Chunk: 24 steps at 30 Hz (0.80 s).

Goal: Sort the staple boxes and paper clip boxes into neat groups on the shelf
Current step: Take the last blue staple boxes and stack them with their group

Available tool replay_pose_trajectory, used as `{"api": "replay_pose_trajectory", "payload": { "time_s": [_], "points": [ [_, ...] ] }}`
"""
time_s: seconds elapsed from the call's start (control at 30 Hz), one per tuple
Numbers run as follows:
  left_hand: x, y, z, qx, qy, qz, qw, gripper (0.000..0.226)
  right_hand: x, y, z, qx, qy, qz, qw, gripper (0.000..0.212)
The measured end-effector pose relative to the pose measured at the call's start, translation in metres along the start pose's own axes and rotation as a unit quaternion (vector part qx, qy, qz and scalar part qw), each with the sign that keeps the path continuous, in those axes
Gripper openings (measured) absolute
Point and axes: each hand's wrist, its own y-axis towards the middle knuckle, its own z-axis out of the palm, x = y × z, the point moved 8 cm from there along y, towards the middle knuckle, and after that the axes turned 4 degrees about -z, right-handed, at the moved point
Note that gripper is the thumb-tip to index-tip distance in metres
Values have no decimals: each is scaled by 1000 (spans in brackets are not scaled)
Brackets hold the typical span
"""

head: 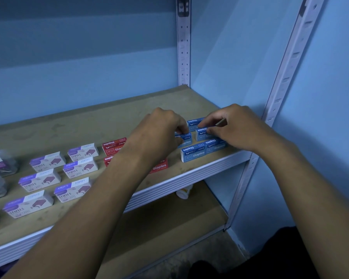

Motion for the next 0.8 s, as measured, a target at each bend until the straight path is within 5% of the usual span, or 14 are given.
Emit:
{"api": "replay_pose_trajectory", "payload": {
  "time_s": [0.8],
  "points": [
    [-16,-13,-14,-17,-42,14,999,25,14,-20,-20,-8,13,-30,999,21]
  ]
}}
